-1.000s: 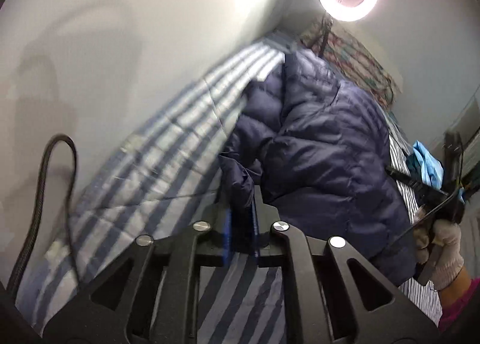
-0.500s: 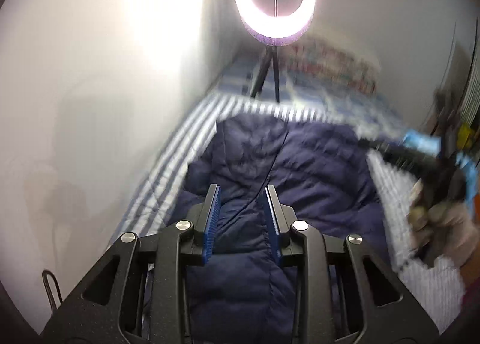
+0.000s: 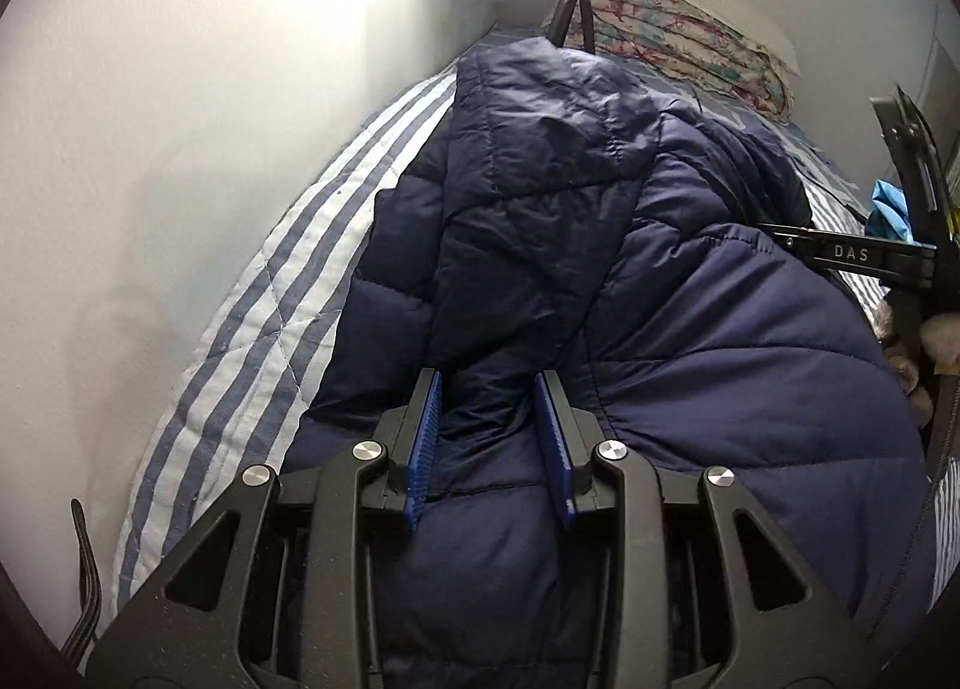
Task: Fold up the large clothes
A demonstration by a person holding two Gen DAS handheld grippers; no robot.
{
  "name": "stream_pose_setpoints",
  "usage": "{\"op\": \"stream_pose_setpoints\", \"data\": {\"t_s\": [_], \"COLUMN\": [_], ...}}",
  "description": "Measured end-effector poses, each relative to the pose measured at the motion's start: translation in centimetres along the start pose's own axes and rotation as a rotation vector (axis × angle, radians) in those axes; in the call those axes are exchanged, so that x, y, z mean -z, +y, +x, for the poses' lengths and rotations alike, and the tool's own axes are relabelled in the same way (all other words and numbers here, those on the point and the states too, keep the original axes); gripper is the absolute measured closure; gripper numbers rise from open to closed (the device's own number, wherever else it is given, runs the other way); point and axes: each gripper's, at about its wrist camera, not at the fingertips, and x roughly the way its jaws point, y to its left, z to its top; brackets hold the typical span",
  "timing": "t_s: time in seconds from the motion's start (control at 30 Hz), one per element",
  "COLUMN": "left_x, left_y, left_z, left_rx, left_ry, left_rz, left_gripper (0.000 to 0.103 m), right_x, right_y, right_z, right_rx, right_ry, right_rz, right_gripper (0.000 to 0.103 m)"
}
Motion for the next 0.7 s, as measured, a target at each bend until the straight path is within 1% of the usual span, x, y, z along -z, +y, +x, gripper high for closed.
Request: {"op": "stream_pose_setpoints", "data": {"t_s": [0.03,0.07,0.1,0.13,0.17,0.2,0.23,0.27,0.3,0.37,0.4,0.47,0.5,0.57,0.63,0.7], "left_x": [-0.1,-0.2,-0.2,-0.4,-0.1,0.2,0.7,1.3,1.9,2.4,2.4,2.2,2.0,1.3,0.6,-0.2], "left_y": [0.3,0.8,1.6,2.0,3.0,3.9,4.9,6.0,7.0,8.2,8.6,9.5,9.7,10.2,10.2,9.5], "left_z": [-0.3,-1.3,-2.7,-3.6,-5.2,-6.5,-7.8,-9.0,-9.9,-10.2,-10.0,-9.3,-8.5,-6.4,-4.7,-3.3], "left_rx": [0.011,0.029,0.057,0.073,0.101,0.123,0.148,0.189,0.232,0.277,0.280,0.256,0.264,0.299,0.302,0.285], "left_ry": [0.010,0.023,0.018,0.007,-0.013,-0.025,-0.039,-0.053,-0.047,-0.010,0.006,0.028,0.045,0.115,0.156,0.188], "left_rz": [-0.003,-0.022,-0.049,-0.071,-0.111,-0.149,-0.198,-0.252,-0.298,-0.339,-0.345,-0.346,-0.352,-0.374,-0.353,-0.285], "left_gripper": [0.068,0.068,0.068,0.066,0.054,0.034,0.026,0.020,0.019,0.019,0.019,0.019,0.019,0.019,0.019,0.019], "right_x": [-0.1,-0.1,0.0,0.3,0.6,1.3,1.7,2.7,3.6,5.2,6.2,8.2,9.2,10.7,12.0,13.0], "right_y": [0.1,-0.1,-0.5,-1.1,-1.7,-2.7,-3.3,-4.3,-5.0,-6.0,-6.5,-7.6,-8.0,-8.5,-8.4,-7.9], "right_z": [-0.6,-1.4,-2.4,-3.9,-5.0,-6.6,-7.5,-8.9,-9.8,-11.0,-11.5,-11.8,-11.8,-11.3,-10.6,-10.0], "right_rx": [0.007,0.003,-0.007,-0.023,-0.043,-0.092,-0.127,-0.190,-0.231,-0.303,-0.341,-0.413,-0.438,-0.480,-0.505,-0.505], "right_ry": [0.003,-0.009,-0.029,-0.060,-0.081,-0.107,-0.116,-0.123,-0.127,-0.123,-0.115,-0.093,-0.079,-0.049,-0.019,-0.002], "right_rz": [-0.004,0.001,0.012,0.038,0.062,0.102,0.125,0.165,0.190,0.231,0.260,0.329,0.364,0.418,0.446,0.455], "right_gripper": [0.048,0.047,0.046,0.041,0.036,0.034,0.029,0.024,0.022,0.018,0.018,0.017,0.017,0.016,0.016,0.016]}}
